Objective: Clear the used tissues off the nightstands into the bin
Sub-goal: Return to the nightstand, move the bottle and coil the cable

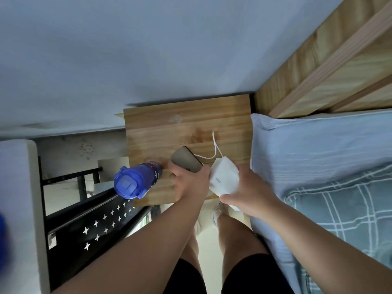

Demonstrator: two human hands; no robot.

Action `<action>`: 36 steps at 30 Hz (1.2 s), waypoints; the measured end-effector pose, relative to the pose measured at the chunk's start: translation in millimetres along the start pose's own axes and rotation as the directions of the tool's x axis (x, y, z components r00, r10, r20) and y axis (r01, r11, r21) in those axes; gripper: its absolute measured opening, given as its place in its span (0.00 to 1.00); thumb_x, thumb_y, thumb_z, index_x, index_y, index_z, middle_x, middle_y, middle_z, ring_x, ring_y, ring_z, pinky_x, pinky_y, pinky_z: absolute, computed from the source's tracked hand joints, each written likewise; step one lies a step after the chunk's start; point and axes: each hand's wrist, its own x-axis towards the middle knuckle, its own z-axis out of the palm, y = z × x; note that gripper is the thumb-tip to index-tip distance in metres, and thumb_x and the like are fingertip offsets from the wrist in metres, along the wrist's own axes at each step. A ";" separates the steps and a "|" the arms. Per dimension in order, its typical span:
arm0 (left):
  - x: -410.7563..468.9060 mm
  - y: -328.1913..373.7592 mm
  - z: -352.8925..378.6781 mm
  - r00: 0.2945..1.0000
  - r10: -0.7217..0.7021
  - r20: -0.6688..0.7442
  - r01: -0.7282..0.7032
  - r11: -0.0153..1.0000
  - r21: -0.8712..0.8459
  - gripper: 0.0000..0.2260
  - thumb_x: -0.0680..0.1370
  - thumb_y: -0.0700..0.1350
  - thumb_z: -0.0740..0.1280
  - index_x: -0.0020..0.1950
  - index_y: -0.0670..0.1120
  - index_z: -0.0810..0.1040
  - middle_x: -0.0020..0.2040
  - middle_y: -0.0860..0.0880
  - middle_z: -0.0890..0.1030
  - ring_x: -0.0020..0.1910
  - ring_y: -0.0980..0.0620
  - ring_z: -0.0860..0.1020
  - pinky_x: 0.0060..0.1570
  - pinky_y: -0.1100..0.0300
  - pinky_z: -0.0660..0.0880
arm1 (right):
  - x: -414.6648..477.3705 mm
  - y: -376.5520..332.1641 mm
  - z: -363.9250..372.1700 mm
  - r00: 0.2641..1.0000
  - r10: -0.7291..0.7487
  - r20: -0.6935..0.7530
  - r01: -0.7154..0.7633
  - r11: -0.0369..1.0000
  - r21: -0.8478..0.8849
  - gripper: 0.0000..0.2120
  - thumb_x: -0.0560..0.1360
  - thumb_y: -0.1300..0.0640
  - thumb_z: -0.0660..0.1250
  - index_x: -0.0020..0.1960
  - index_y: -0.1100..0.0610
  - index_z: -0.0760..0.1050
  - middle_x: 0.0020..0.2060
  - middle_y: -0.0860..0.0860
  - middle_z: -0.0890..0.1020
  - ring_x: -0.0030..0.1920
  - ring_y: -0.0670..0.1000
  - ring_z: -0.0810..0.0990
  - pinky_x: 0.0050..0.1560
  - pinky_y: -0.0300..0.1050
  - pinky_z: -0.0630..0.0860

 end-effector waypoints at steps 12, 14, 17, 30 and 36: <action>34.1 126.1 -15.5 0.976 0.208 -0.057 -0.216 0.957 -0.195 0.43 0.61 0.57 0.75 0.74 0.48 0.68 0.66 0.45 0.77 0.60 0.40 0.80 0.59 0.41 0.81 | 52.3 -55.8 -58.7 0.862 0.061 -0.503 0.106 0.949 0.296 0.43 0.67 0.38 0.76 0.74 0.56 0.63 0.66 0.53 0.75 0.64 0.57 0.76 0.48 0.48 0.74; 42.0 125.5 -11.4 0.968 0.248 -0.045 -0.251 0.962 -0.110 0.42 0.62 0.57 0.76 0.74 0.46 0.69 0.66 0.45 0.77 0.61 0.40 0.79 0.59 0.41 0.81 | 68.4 -59.2 -54.0 0.834 0.133 -0.535 0.076 0.934 0.350 0.45 0.69 0.38 0.75 0.76 0.57 0.61 0.68 0.55 0.75 0.66 0.58 0.76 0.48 0.46 0.73; 51.2 115.0 0.7 0.927 0.376 0.007 -0.374 0.921 0.111 0.43 0.66 0.58 0.76 0.77 0.47 0.66 0.69 0.45 0.74 0.65 0.41 0.77 0.62 0.46 0.78 | 88.9 -62.7 -48.9 0.819 0.242 -0.520 -0.017 0.917 0.399 0.47 0.72 0.43 0.75 0.80 0.58 0.55 0.74 0.58 0.70 0.71 0.61 0.72 0.58 0.54 0.76; 77.5 122.1 50.1 0.906 0.403 0.129 -0.416 0.905 0.092 0.36 0.66 0.58 0.81 0.68 0.48 0.74 0.65 0.45 0.73 0.56 0.42 0.81 0.56 0.51 0.80 | 123.2 -52.4 -46.9 0.803 0.161 -0.574 0.075 0.928 0.364 0.38 0.80 0.53 0.69 0.83 0.59 0.53 0.82 0.60 0.57 0.81 0.60 0.57 0.73 0.54 0.65; 82.7 112.1 53.6 0.843 0.518 0.143 -0.534 0.839 0.109 0.27 0.79 0.54 0.72 0.75 0.45 0.73 0.69 0.41 0.74 0.61 0.42 0.79 0.64 0.52 0.76 | 125.6 -31.9 -47.0 0.821 -0.042 -0.570 0.191 0.960 0.205 0.31 0.81 0.61 0.65 0.81 0.62 0.57 0.82 0.61 0.57 0.82 0.60 0.55 0.81 0.49 0.53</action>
